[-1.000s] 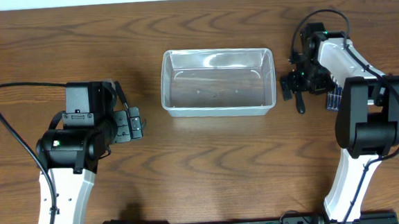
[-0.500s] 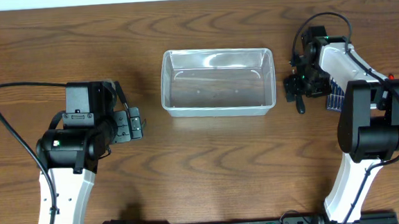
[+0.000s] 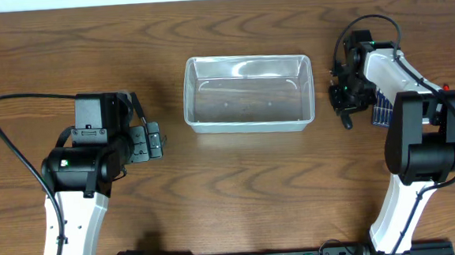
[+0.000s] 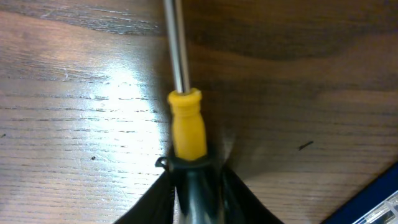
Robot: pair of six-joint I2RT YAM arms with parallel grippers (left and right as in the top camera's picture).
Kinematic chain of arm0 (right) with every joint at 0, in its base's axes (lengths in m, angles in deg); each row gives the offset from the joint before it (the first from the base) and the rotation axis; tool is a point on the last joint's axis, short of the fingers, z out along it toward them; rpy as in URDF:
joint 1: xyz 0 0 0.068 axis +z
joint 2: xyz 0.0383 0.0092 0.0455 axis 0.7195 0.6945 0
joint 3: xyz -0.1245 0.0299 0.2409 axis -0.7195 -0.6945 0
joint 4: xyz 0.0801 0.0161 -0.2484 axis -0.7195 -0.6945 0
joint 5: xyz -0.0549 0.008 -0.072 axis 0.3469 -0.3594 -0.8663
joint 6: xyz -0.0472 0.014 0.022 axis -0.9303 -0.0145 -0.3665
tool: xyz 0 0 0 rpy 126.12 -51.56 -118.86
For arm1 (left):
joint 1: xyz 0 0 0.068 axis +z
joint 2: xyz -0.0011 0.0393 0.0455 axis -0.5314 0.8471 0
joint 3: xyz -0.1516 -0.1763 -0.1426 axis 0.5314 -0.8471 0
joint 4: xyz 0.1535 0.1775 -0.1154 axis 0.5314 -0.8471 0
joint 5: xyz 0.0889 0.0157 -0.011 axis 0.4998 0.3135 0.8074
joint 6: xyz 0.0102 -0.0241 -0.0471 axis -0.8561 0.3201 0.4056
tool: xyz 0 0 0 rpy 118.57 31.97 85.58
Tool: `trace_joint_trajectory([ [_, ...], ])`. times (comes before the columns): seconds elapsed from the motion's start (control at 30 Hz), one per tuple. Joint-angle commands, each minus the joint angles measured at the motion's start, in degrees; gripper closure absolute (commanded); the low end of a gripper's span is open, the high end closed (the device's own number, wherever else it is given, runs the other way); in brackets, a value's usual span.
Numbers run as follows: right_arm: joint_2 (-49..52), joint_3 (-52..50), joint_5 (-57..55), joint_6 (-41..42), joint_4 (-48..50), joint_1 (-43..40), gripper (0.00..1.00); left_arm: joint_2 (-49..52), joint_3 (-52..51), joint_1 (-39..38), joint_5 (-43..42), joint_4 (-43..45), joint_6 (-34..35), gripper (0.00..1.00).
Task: Pack container
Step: 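Lower the right gripper and grasp the yellow-handled screwdriver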
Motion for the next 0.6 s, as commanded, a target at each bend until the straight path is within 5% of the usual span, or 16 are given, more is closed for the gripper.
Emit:
trace_joint_trajectory([
  [0.0,3.74,-2.99,-2.19,0.13,0.28,-0.31,0.78,0.0,1.38,0.0,0.85,-0.15,-0.74,0.02],
  [0.43,3.74,-2.99,-2.19,0.35,0.31,-0.33,0.99,0.0,1.38,0.0,0.85,-0.15,-0.74,0.02],
  [0.57,3.72,-2.6,-2.16,1.2,0.87,-0.31,0.99,0.0,1.38,0.0,0.85,-0.15,-0.76,0.02],
])
